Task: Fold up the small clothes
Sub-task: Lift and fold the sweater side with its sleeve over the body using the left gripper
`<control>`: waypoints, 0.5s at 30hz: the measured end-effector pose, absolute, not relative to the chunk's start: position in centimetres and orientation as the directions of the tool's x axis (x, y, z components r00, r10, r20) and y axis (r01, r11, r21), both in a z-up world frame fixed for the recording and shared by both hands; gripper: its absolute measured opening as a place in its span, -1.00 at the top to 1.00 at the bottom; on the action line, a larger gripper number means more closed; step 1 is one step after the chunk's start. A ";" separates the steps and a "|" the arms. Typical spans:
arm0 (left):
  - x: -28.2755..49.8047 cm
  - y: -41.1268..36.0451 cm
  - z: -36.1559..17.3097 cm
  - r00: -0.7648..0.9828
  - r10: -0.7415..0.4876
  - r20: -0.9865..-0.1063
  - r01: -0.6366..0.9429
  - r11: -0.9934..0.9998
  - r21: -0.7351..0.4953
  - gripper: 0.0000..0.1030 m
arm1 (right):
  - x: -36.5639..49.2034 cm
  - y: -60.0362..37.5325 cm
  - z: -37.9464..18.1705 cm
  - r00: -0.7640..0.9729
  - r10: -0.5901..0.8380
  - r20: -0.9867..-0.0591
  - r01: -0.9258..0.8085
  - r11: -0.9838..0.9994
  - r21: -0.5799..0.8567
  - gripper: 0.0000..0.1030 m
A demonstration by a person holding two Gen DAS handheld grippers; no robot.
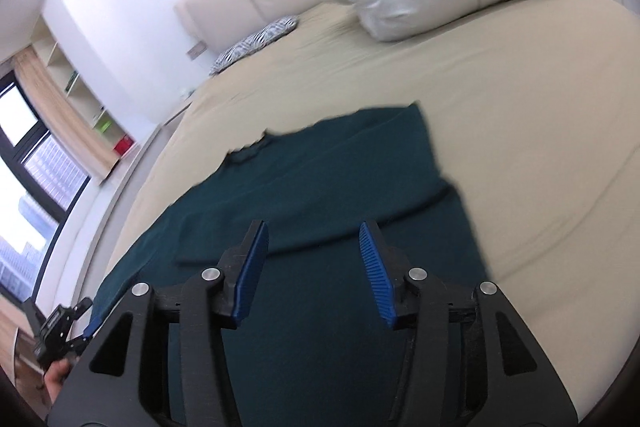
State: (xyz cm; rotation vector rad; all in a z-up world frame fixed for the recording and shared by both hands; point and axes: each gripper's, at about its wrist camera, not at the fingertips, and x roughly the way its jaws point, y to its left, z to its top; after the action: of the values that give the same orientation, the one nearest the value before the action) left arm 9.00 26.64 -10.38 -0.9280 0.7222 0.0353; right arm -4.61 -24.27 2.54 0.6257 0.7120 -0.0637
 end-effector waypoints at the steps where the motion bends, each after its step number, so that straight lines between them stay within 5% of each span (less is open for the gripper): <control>1: 8.6 28.1 -10.9 0.780 -0.273 -0.563 -0.341 0.569 -0.748 -0.36 | -4.9 -23.2 2.6 0.759 0.175 -0.626 0.244 0.816 0.524 0.10; 12: 9.4 36.9 -15.1 0.866 -0.208 -0.455 -0.426 0.169 -0.889 -0.43 | -6.3 -16.5 4.3 0.743 0.257 -0.618 0.158 0.830 0.535 0.07; 15: 10.4 37.8 -15.2 0.869 -0.178 -0.462 -0.447 0.119 -0.887 -0.10 | -6.8 -16.2 4.4 0.742 0.269 -0.614 0.164 0.815 0.555 0.07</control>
State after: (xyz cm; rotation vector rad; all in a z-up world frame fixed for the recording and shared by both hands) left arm 10.43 37.76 -15.24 -1.4586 0.5281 0.2104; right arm -6.80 -16.21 4.37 0.6295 0.7444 0.0617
